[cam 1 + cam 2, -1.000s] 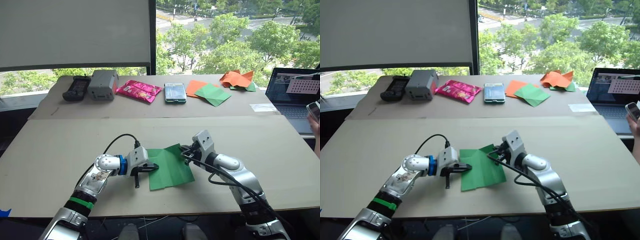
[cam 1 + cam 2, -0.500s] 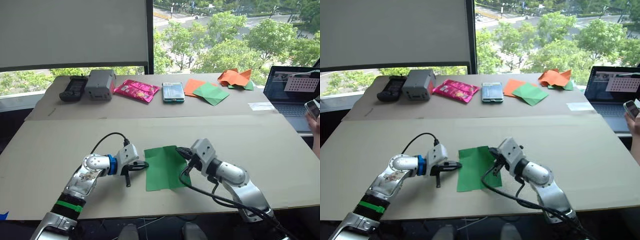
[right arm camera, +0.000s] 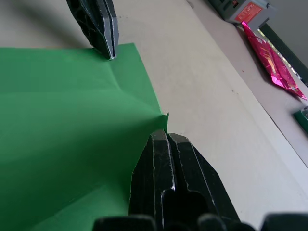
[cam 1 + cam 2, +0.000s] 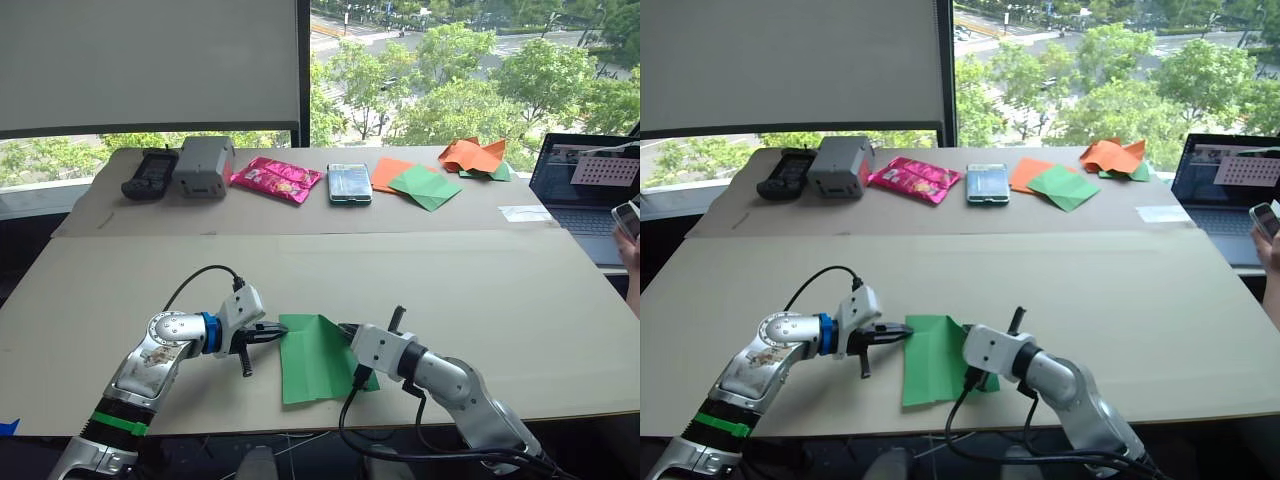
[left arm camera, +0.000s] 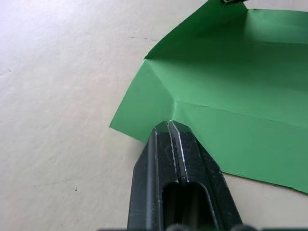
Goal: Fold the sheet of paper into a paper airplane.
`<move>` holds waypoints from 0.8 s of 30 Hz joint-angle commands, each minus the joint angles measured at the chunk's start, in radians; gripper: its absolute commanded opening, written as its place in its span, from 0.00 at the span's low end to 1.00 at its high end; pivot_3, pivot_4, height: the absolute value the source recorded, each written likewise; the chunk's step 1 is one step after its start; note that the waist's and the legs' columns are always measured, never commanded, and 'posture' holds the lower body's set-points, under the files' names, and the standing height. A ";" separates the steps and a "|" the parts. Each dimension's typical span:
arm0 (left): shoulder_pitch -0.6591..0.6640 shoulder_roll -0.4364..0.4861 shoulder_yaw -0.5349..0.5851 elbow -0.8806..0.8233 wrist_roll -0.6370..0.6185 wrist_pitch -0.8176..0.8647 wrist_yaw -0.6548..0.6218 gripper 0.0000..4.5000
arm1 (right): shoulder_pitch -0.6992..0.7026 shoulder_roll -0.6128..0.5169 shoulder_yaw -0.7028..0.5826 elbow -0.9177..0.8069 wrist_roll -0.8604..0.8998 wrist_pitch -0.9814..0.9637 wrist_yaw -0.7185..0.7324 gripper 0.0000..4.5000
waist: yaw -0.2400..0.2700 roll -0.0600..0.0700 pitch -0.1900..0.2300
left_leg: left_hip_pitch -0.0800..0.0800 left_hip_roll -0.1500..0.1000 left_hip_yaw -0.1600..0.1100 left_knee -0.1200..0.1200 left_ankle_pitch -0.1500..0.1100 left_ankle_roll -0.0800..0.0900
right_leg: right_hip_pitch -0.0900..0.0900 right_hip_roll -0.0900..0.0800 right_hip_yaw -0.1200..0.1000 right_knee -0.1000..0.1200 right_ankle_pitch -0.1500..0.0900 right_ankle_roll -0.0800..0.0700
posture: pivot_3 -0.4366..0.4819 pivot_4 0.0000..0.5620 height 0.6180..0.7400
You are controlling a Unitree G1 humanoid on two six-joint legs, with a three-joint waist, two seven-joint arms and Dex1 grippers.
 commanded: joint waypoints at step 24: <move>-0.220 -0.091 -0.014 0.042 -0.071 0.050 -0.026 0.00 | -0.036 0.033 0.038 -0.003 -0.025 0.198 0.111 0.01 | -0.002 0.000 0.000 | 0.002 0.000 0.000 0.001 0.000 0.000 | 0.004 0.001 0.000 0.002 0.000 0.000 | 0.48 0.27 0.82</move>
